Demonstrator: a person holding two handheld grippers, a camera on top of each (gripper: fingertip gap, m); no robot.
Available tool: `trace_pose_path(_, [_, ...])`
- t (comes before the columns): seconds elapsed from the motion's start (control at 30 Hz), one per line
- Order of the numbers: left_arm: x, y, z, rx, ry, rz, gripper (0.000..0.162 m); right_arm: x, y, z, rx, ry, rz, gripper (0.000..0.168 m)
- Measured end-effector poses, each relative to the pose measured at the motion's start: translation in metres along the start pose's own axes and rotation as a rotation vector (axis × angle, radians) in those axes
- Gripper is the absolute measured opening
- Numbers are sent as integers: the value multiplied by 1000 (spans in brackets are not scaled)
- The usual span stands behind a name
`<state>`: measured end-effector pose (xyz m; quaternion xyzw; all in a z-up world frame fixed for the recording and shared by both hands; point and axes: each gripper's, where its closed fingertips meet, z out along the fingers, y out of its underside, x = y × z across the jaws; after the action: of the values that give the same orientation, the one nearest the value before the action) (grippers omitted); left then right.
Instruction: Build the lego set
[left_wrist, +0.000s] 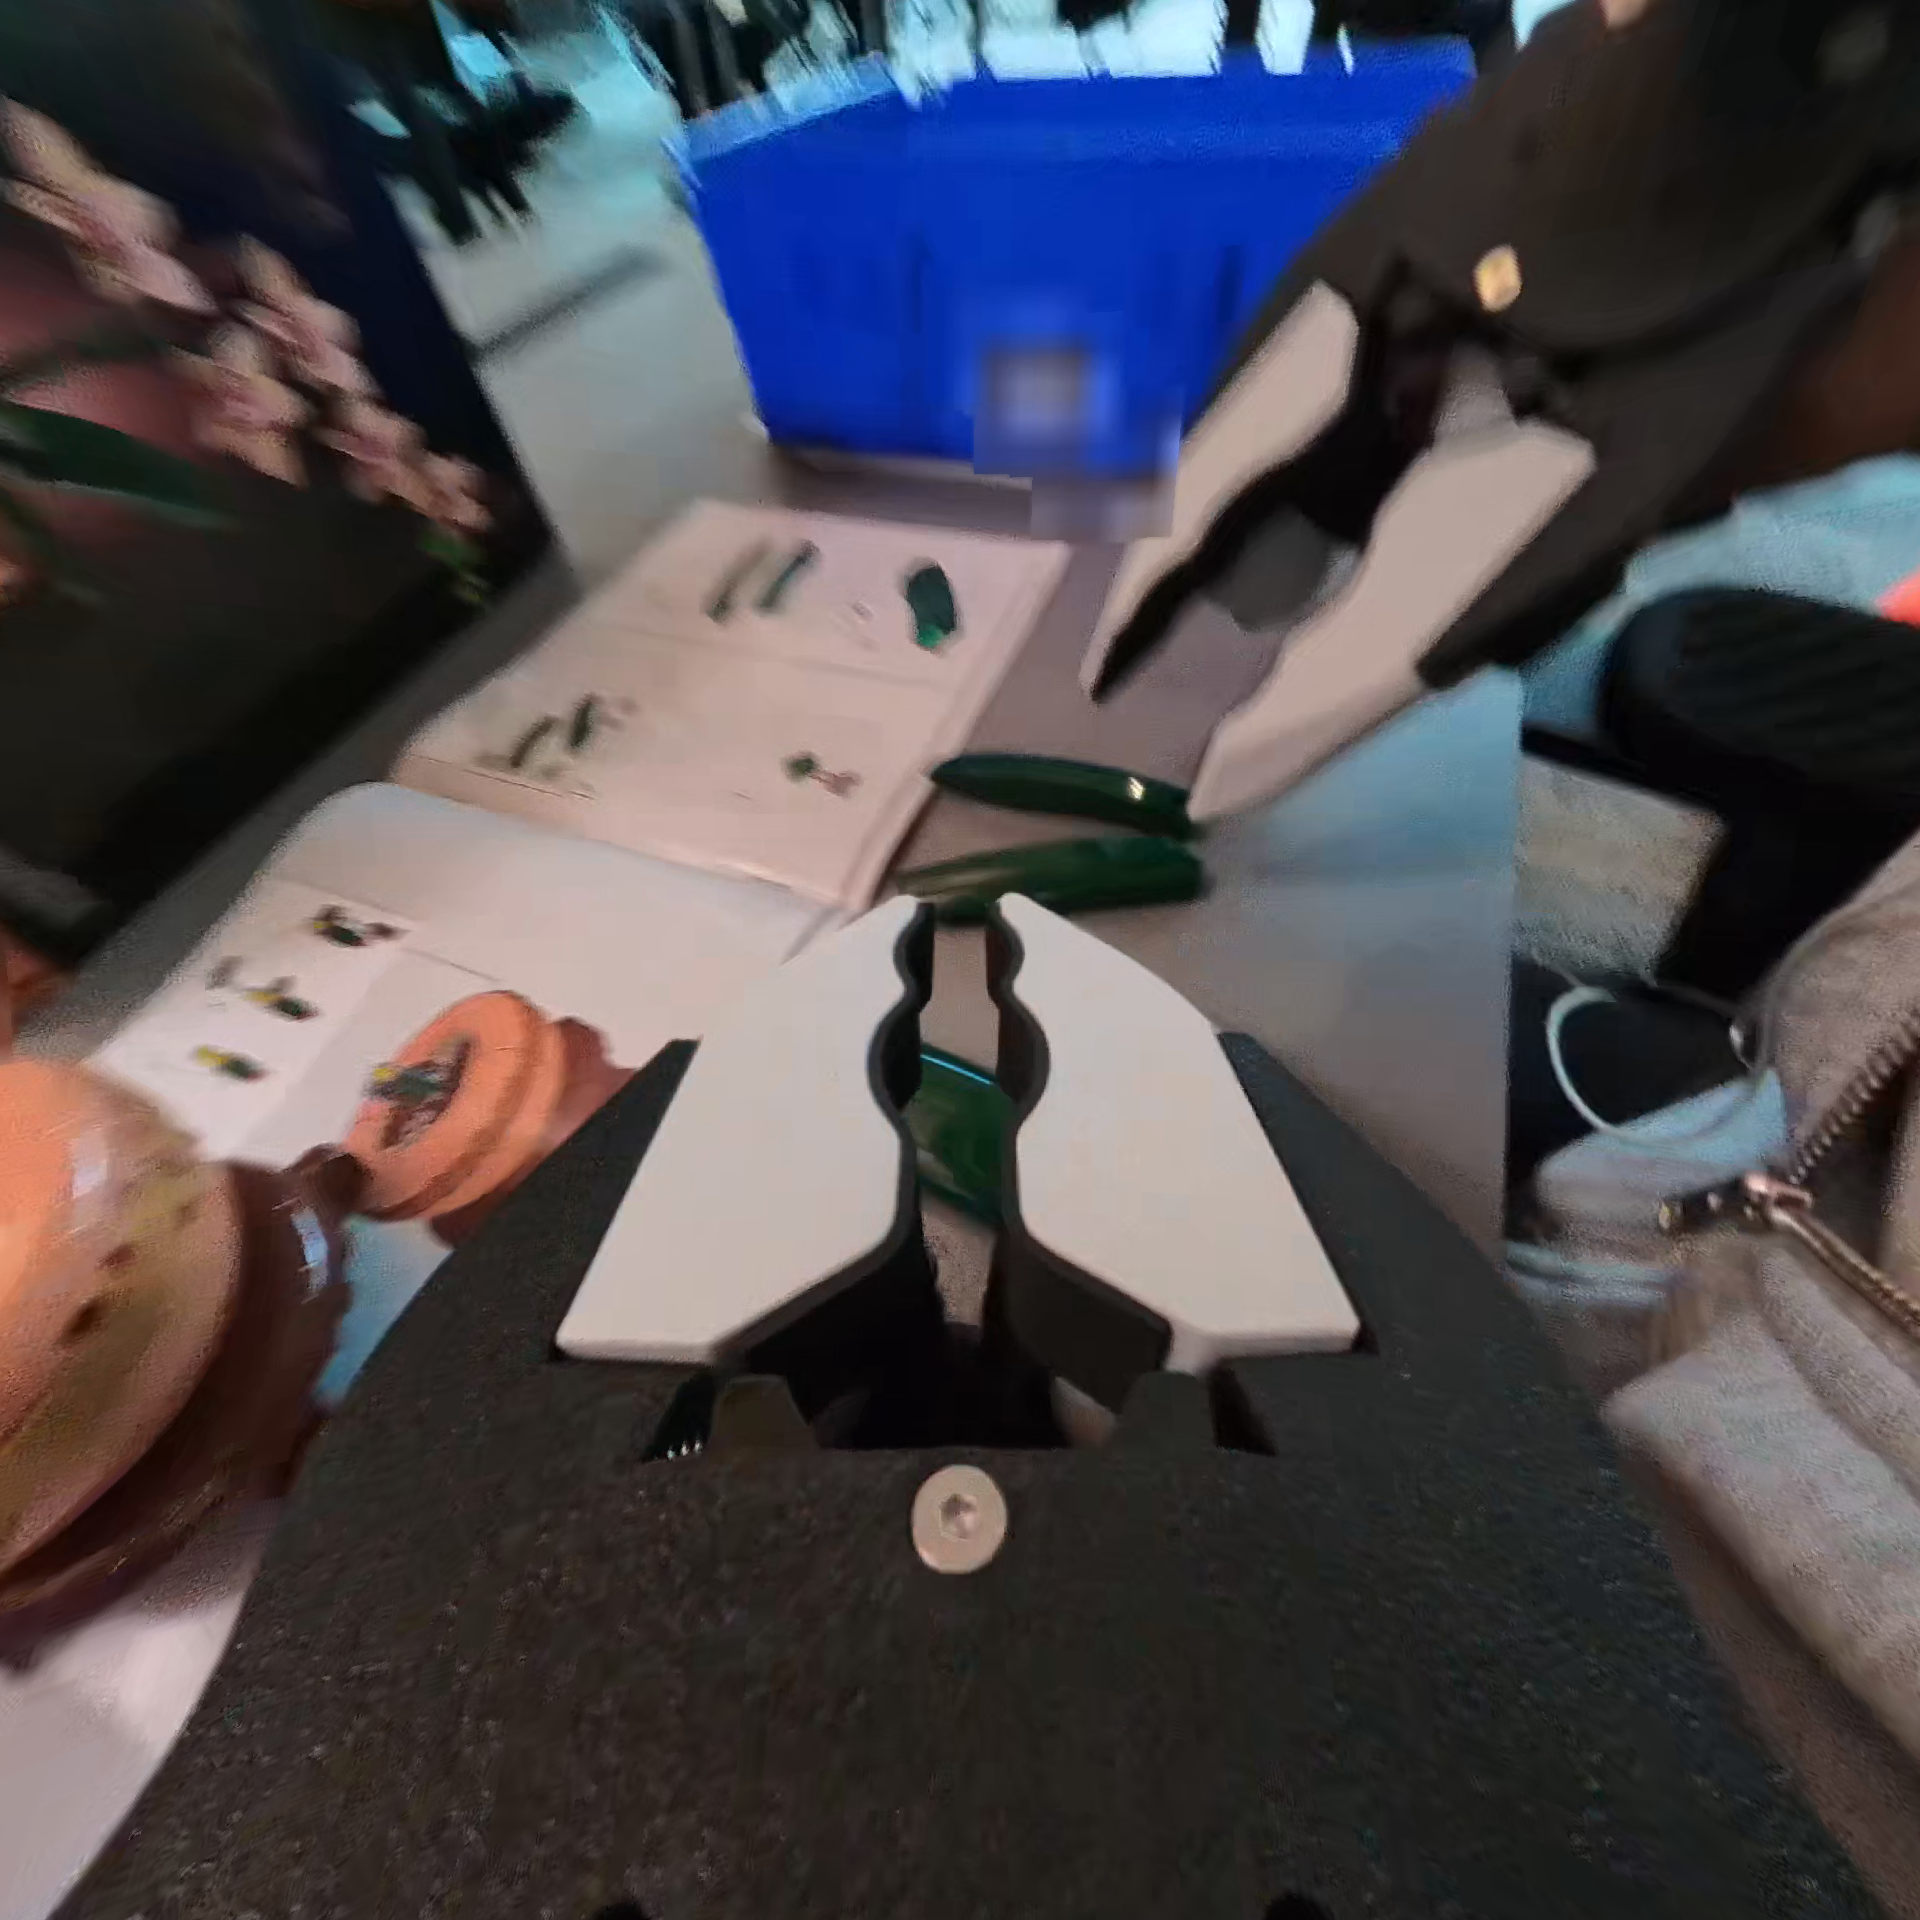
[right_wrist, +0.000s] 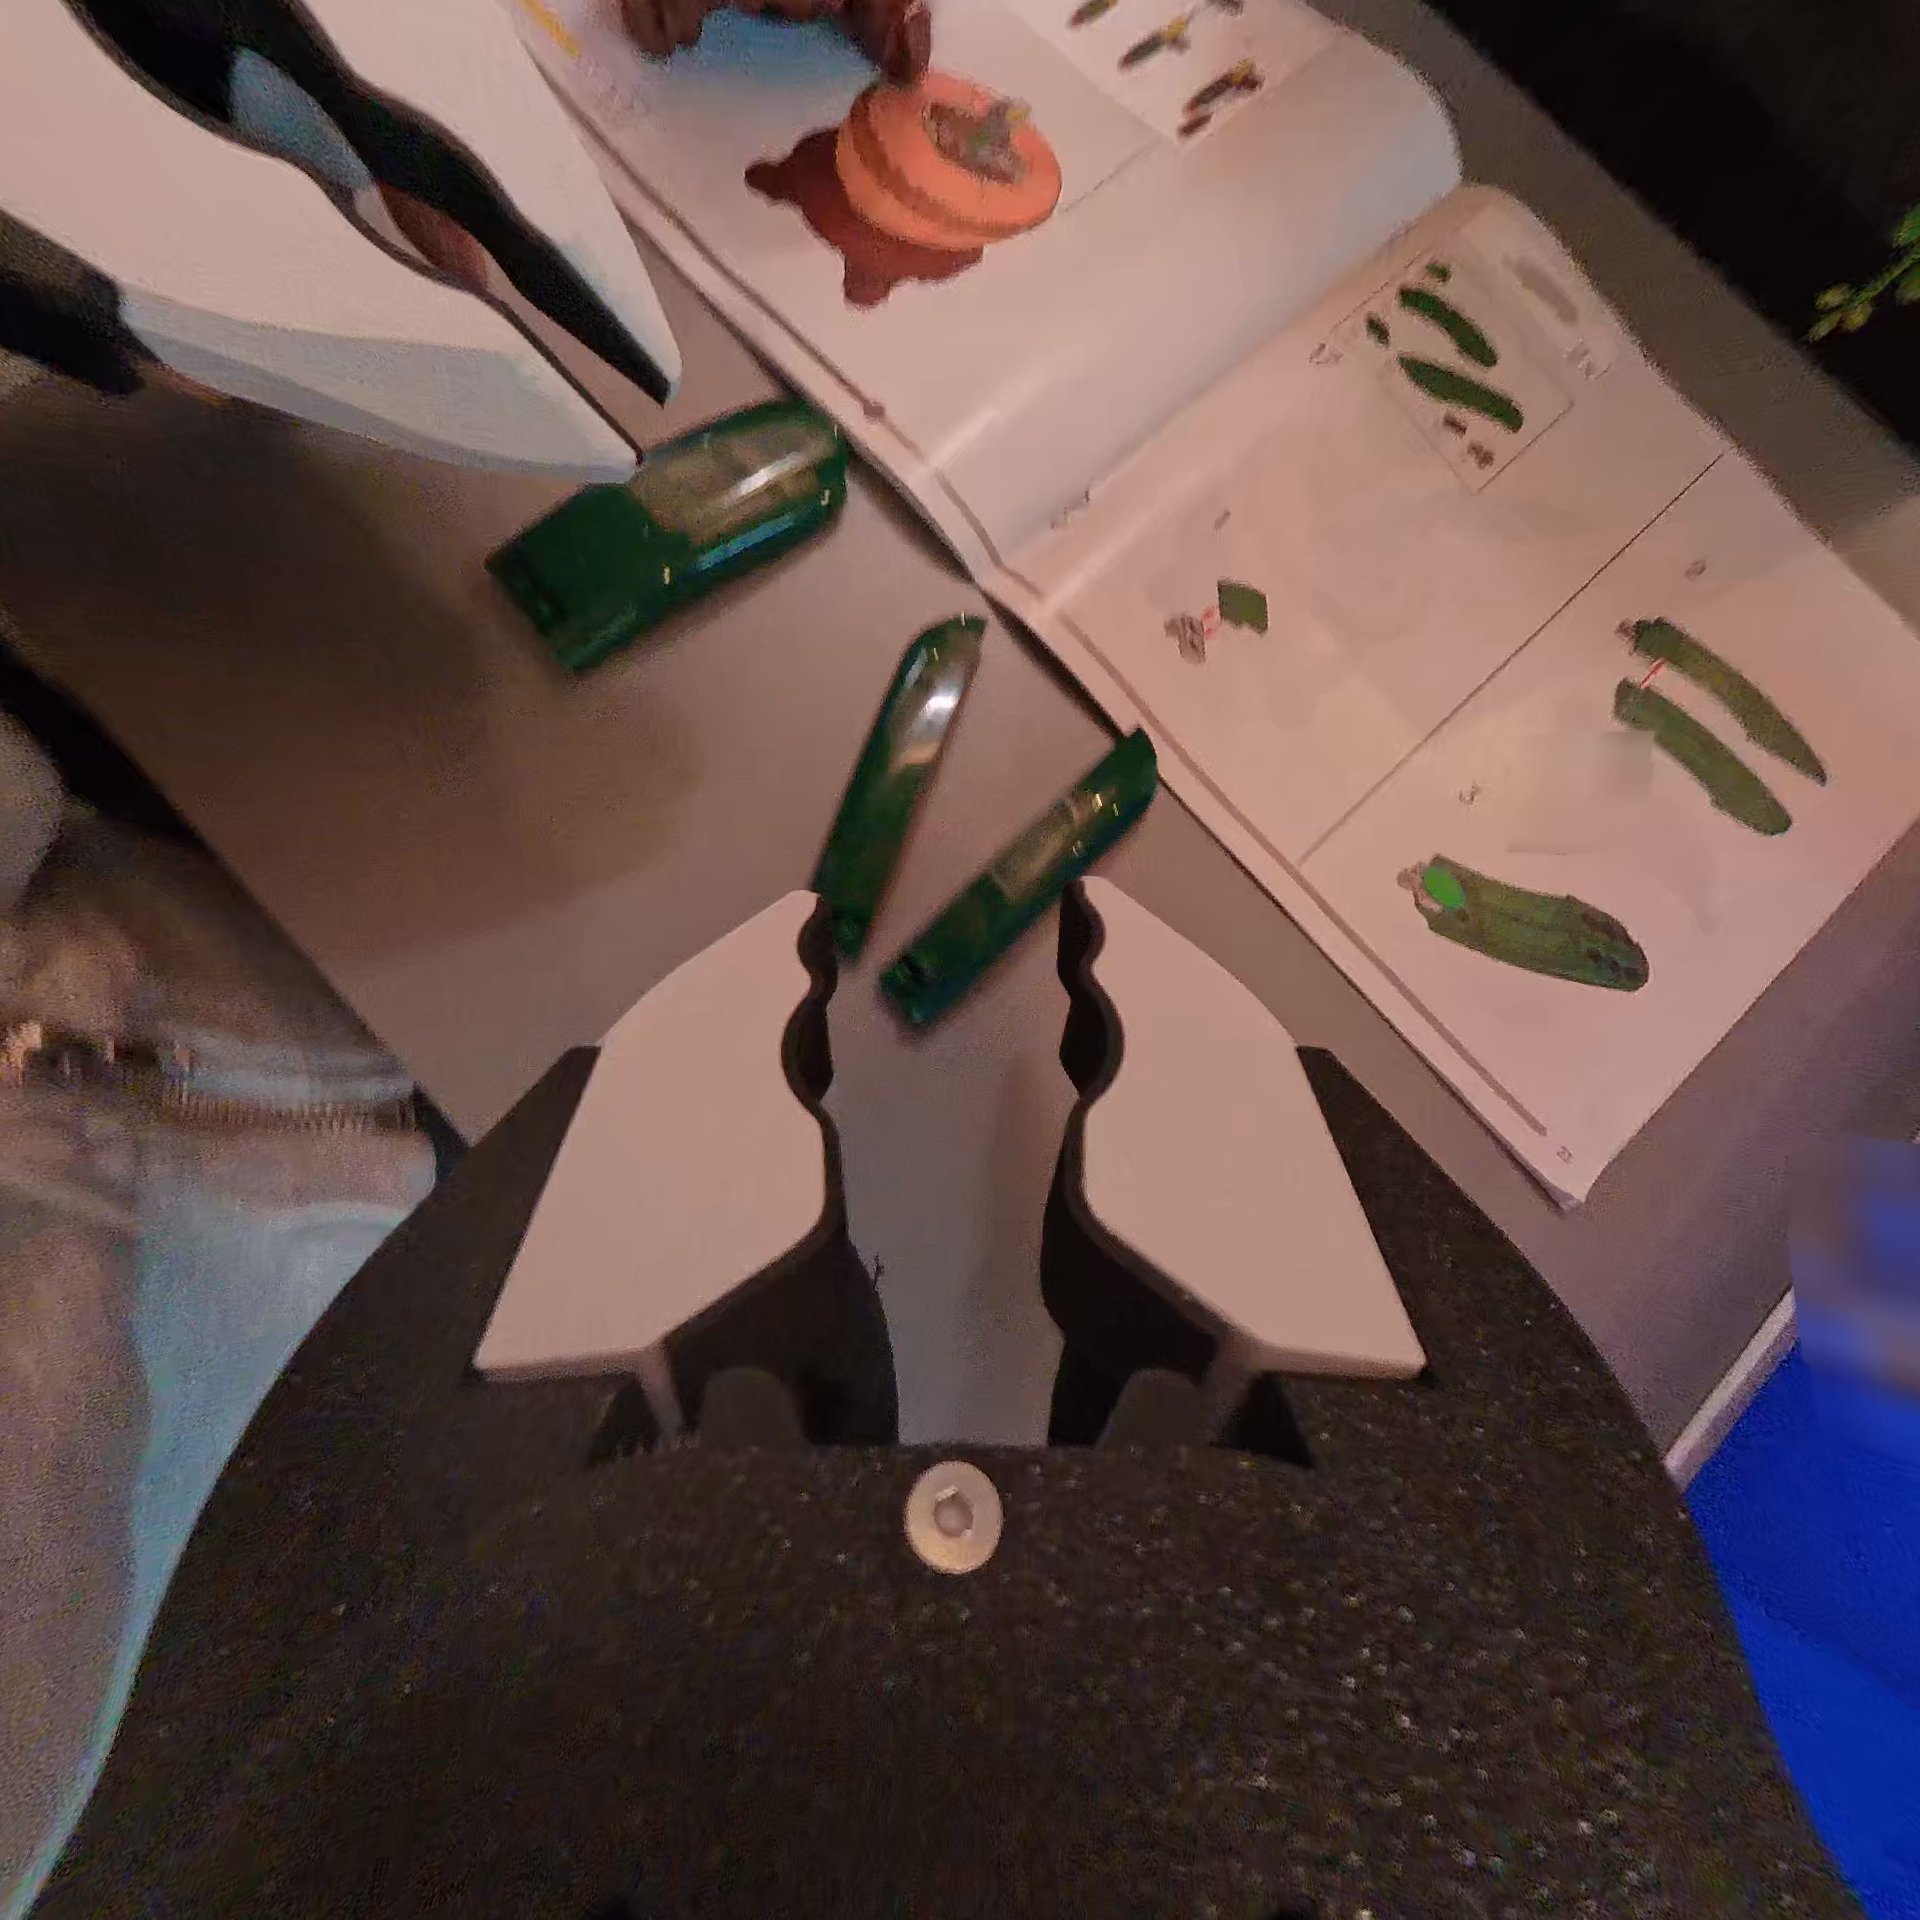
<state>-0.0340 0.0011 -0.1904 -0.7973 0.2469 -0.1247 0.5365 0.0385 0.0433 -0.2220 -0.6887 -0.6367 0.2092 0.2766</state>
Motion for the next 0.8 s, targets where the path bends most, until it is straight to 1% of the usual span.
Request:
trace_pose_path(0.03, [5, 5, 8, -61, 17, 21, 8, 5, 7, -4, -17, -65, -6, 34])
trace_pose_path(0.07, [6, 12, 16, -129, 14, 51, 7, 12, 12, -8, -25, -113, -16, 19])
trace_pose_path(0.1, [7, 20, 23, -207, 6, 95, 6, 24, 15, -10, -29, -111, -27, 11])
trace_pose_path(0.17, [6, 35, 35, -346, -5, 168, 5, 39, 20, -6, -56, -110, -113, 6])
trace_pose_path(0.23, [6, 43, 44, -435, 8, 190, 4, 47, 25, 3, -113, -99, -197, 5])
trace_pose_path(0.43, [2, 43, 59, -495, 9, 140, 2, 43, 26, 25, -151, -140, -328, 5])
trace_pose_path(0.57, [2, 42, 61, -499, 4, 130, 2, 30, 19, 30, -88, -216, -327, 4])
trace_pose_path(0.8, [-1, 40, 67, -488, -7, 119, 3, 20, 14, 33, -17, -274, -339, 4])
